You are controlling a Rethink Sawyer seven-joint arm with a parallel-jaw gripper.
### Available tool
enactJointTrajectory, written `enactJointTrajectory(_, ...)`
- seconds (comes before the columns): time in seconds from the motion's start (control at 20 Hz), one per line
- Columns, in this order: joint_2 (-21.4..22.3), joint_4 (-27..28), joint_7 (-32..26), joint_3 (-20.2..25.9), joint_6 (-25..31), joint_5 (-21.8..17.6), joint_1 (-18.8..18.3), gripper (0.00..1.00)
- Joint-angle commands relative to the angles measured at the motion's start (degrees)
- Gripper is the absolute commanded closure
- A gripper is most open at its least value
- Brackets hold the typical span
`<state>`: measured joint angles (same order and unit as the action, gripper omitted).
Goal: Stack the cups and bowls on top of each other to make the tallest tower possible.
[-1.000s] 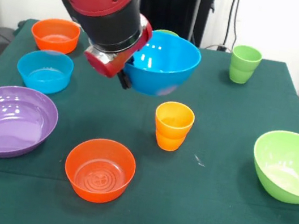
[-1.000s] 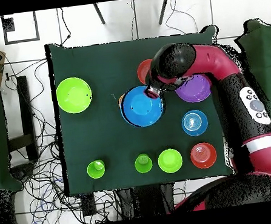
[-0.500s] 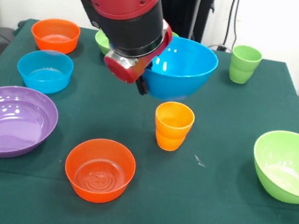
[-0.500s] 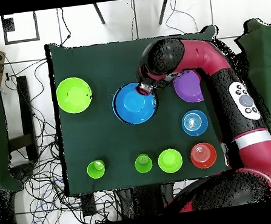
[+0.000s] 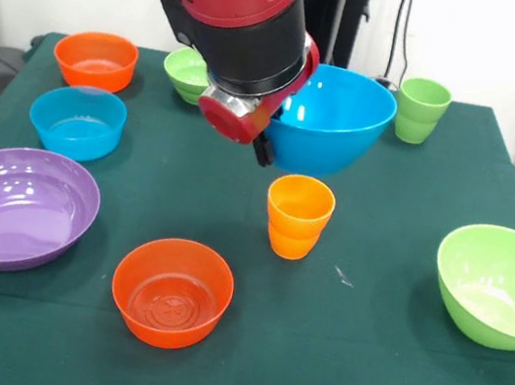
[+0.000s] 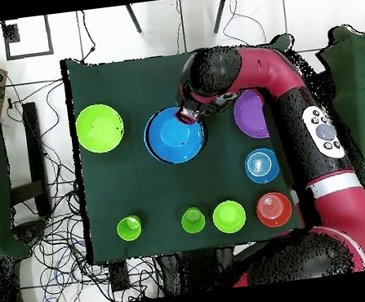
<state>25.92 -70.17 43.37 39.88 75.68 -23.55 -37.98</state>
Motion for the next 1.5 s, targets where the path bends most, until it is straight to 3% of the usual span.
enactJointTrajectory(0.05,-0.47,3.18,8.33,-3.60,1.03,0.87,2.23,1.00)
enactJointTrajectory(0.5,-1.88,6.91,8.89,-4.16,1.26,0.61,4.10,1.00)
enactJointTrajectory(1.5,-3.98,7.64,8.70,-5.81,-2.74,-0.84,4.55,1.00)
